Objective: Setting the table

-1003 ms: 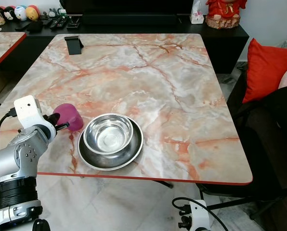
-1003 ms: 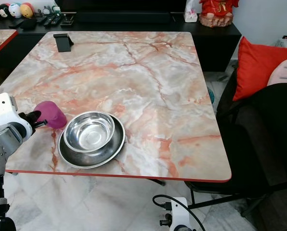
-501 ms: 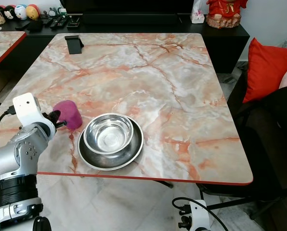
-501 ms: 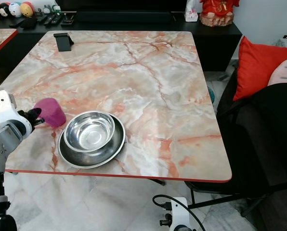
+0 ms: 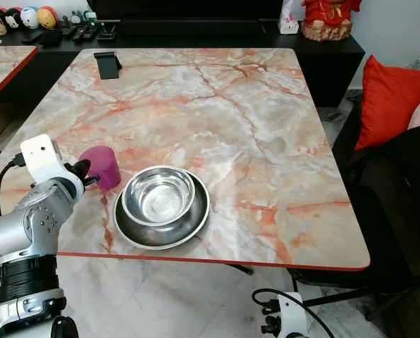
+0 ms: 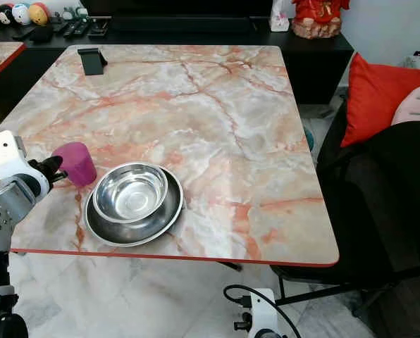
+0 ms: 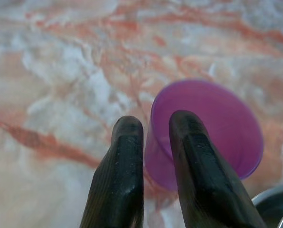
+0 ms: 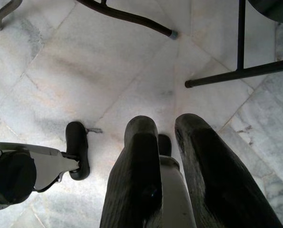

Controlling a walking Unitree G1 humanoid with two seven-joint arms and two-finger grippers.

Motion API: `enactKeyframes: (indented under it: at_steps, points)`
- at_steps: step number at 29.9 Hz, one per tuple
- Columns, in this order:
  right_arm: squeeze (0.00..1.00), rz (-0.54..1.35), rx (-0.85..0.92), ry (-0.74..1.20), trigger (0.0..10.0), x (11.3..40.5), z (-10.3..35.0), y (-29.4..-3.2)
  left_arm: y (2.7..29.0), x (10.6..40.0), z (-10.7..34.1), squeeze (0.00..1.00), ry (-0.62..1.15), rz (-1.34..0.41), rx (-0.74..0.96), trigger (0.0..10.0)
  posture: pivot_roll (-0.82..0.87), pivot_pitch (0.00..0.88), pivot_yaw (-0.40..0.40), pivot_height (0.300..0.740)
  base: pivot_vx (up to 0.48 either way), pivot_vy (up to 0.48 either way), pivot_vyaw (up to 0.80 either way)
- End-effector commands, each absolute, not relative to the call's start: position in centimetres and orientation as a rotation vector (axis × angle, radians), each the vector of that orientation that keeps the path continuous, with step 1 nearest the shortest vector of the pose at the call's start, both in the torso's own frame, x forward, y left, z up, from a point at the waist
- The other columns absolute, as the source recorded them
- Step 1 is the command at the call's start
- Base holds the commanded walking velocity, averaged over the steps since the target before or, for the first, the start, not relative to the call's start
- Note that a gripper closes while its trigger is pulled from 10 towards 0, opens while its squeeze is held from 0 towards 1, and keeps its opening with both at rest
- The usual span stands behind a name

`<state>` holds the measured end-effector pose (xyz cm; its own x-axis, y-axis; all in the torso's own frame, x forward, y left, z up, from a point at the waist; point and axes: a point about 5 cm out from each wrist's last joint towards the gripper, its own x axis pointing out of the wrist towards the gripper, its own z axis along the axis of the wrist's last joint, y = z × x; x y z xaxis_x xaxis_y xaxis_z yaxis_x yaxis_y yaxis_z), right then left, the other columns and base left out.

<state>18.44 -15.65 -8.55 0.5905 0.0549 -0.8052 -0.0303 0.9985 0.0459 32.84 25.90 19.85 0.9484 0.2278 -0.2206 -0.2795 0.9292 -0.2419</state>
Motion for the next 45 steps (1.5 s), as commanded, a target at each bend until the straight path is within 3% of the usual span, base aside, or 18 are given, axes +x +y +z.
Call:
enactKeyframes:
  at_steps: [1,9,12,18,33,45]
  points:
    - [0.00,0.050,0.030,0.957,10.0,18.0,-8.8,-15.6,26.0,32.8,21.5,0.00,0.109,0.255,-0.218,10.0,0.03,0.110,0.028,0.740,0.000,0.000,0.00]
    - [0.00,0.050,0.030,0.957,10.0,18.0,-8.8,-15.6,25.2,32.5,23.0,0.00,0.002,0.201,-0.152,10.0,0.03,0.109,0.026,0.740,0.000,0.000,0.00]
    - [0.00,0.051,0.029,0.955,10.0,18.0,-8.8,-15.7,24.3,32.1,24.4,0.00,-0.147,0.139,0.034,10.0,0.03,0.101,0.026,0.740,0.000,0.000,0.00]
    - [0.00,0.039,0.032,0.937,10.0,18.0,-8.7,-15.7,21.1,30.8,23.1,0.00,-0.285,-0.003,0.201,10.0,0.03,0.072,0.027,0.740,0.000,0.000,0.00]
    - [0.00,0.013,0.041,0.925,10.0,17.7,-8.8,-15.8,19.8,29.5,22.1,0.00,-0.444,0.015,0.168,10.0,0.02,0.041,0.026,0.740,0.000,0.000,0.00]
    - [0.00,0.016,0.041,0.920,10.0,17.9,-8.7,-15.8,19.5,29.5,21.2,0.00,-0.440,0.029,0.166,10.0,0.02,0.074,0.022,0.740,0.000,0.087,0.00]
